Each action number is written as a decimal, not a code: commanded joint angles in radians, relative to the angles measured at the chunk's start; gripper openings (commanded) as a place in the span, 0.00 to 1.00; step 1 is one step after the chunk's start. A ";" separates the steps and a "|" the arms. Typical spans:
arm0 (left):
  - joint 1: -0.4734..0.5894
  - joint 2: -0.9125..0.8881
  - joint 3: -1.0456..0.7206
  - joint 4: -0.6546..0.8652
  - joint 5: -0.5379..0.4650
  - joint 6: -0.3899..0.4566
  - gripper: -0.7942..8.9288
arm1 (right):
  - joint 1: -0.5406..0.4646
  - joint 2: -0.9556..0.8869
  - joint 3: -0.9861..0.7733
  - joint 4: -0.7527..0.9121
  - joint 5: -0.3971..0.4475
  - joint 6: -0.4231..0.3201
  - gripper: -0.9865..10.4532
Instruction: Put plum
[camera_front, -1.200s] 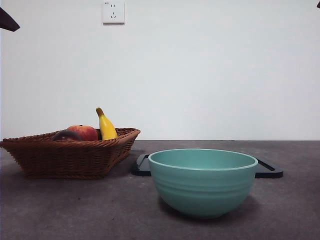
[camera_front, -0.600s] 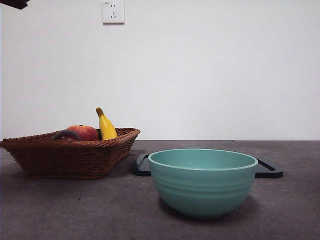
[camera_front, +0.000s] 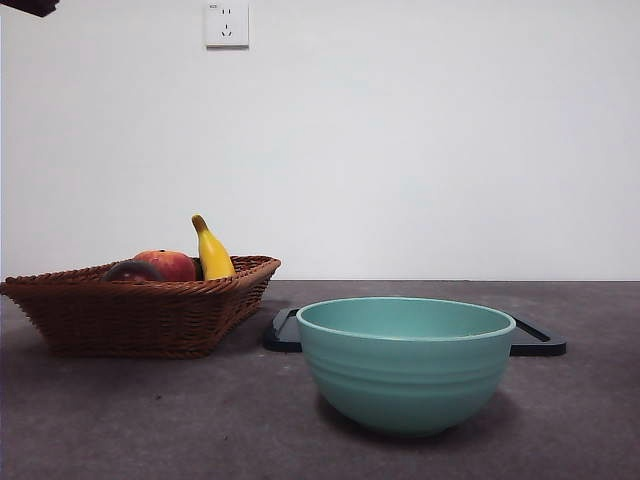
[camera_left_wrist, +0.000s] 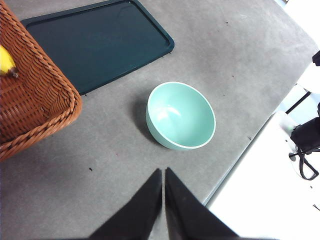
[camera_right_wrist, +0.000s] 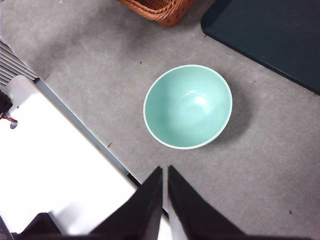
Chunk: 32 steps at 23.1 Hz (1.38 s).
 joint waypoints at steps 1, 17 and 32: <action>-0.003 0.006 0.013 0.011 0.006 0.017 0.09 | 0.007 0.005 0.020 0.007 0.000 -0.002 0.09; 0.295 -0.416 -0.322 0.848 -0.531 -0.003 0.09 | 0.007 0.005 0.020 0.007 0.000 -0.002 0.09; 0.327 -0.693 -0.781 0.909 -0.562 -0.002 0.09 | 0.007 0.005 0.020 0.007 0.000 -0.002 0.09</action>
